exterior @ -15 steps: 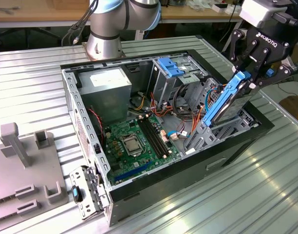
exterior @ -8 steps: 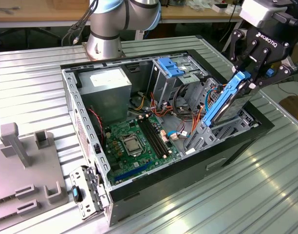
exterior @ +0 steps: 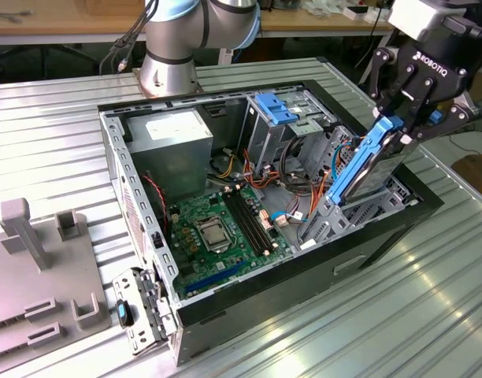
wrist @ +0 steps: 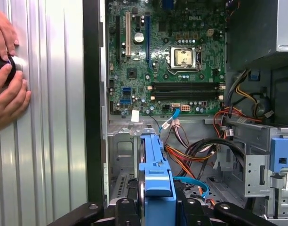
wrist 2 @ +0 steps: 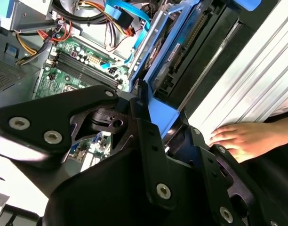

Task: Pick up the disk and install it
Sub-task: 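Insert the disk into the insertion slot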

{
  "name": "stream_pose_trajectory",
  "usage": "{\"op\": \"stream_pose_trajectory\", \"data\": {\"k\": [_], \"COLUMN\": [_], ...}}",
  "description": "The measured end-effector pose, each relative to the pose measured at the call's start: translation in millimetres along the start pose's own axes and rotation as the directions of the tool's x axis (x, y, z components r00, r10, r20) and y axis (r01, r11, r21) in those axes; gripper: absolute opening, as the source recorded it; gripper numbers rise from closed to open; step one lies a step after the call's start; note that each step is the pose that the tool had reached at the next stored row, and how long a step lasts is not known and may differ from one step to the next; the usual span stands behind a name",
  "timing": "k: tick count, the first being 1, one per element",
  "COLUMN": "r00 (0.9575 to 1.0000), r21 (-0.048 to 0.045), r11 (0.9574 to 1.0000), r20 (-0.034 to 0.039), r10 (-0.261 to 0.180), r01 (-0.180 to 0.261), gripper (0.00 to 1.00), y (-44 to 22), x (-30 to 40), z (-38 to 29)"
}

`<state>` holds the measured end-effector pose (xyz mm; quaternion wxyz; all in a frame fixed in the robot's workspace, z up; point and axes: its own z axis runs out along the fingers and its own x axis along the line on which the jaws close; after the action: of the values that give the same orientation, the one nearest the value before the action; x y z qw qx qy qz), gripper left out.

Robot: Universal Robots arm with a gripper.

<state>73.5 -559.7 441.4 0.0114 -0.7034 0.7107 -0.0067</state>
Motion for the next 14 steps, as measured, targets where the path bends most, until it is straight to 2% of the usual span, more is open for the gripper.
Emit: {"op": "stream_pose_trajectory", "data": {"k": [8,11,14], "r00": [1.0000,1.0000,1.0000], "r21": [-0.0356,-0.0426,-0.0427], "r11": [0.9994,0.9991,0.9991], "r20": [0.0002,0.0003,0.0003], "r10": [0.000,0.000,0.000], "r01": [0.000,0.000,0.000], "gripper": [0.37,0.37,0.37], "y": [0.0,0.0,-0.2], "x": [0.0,0.0,0.0], "z": [0.0,0.0,0.2]}}
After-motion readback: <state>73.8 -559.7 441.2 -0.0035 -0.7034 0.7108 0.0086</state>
